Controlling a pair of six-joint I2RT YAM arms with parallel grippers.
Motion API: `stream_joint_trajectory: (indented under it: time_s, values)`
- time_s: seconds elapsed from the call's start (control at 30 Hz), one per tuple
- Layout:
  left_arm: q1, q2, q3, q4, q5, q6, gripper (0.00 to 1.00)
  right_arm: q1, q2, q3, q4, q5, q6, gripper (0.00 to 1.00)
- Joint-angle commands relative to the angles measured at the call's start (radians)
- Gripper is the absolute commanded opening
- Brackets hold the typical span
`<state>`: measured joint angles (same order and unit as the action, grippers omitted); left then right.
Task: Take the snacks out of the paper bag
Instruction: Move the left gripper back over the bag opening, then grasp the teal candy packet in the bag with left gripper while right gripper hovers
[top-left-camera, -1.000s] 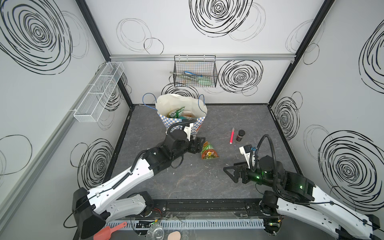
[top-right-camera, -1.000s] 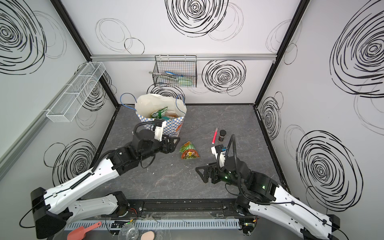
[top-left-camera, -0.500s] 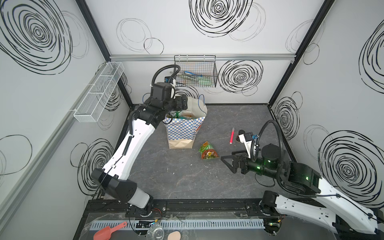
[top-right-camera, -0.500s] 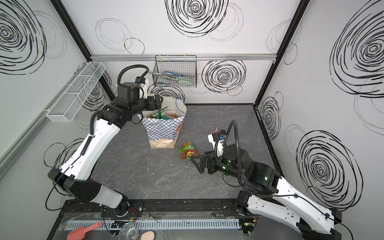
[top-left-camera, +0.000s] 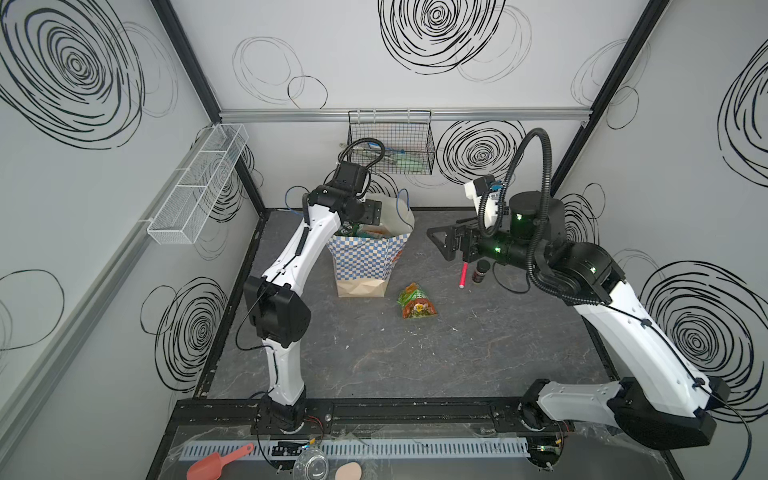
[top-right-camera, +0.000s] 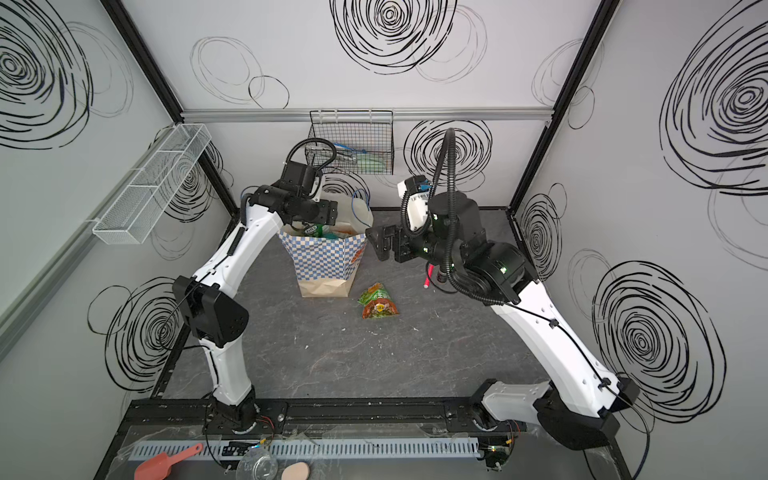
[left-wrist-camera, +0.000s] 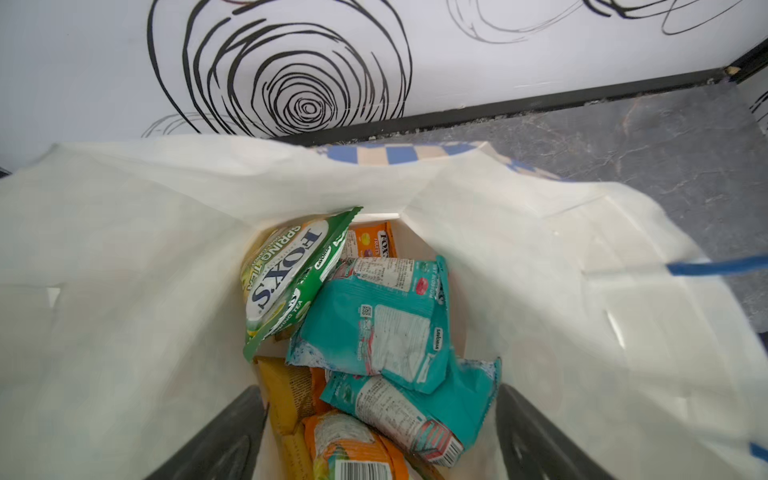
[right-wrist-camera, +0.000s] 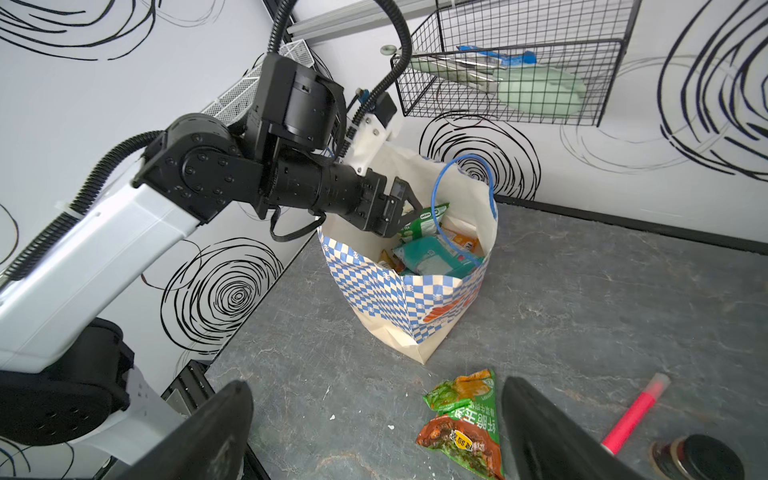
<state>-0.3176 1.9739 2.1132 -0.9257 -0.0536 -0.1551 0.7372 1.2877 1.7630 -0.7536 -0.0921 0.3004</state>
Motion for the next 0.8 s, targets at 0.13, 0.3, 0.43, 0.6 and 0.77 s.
stream_joint_trajectory:
  time_s: [0.13, 0.3, 0.43, 0.6, 0.77]
  values:
    - [0.035, 0.148, 0.097, -0.039, 0.096, 0.033, 0.89, -0.027, 0.068, 0.089, -0.044, -0.135, -0.072, 0.97]
    - [0.046, 0.224, 0.107, -0.054, 0.088, 0.039, 0.89, -0.027, 0.133, 0.157, -0.090, -0.185, -0.076, 0.97]
    - [0.052, 0.246, 0.080, -0.041, 0.084, 0.045, 0.90, -0.026, 0.145, 0.156, -0.090, -0.205, -0.076, 0.97]
    - [0.064, 0.295, 0.056, -0.075, 0.050, 0.071, 0.90, -0.024, 0.124, 0.105, -0.067, -0.209, -0.066, 0.97]
    - [0.072, 0.311, -0.033, -0.048, 0.032, 0.084, 0.90, -0.023, 0.086, 0.032, -0.026, -0.209, -0.051, 0.97]
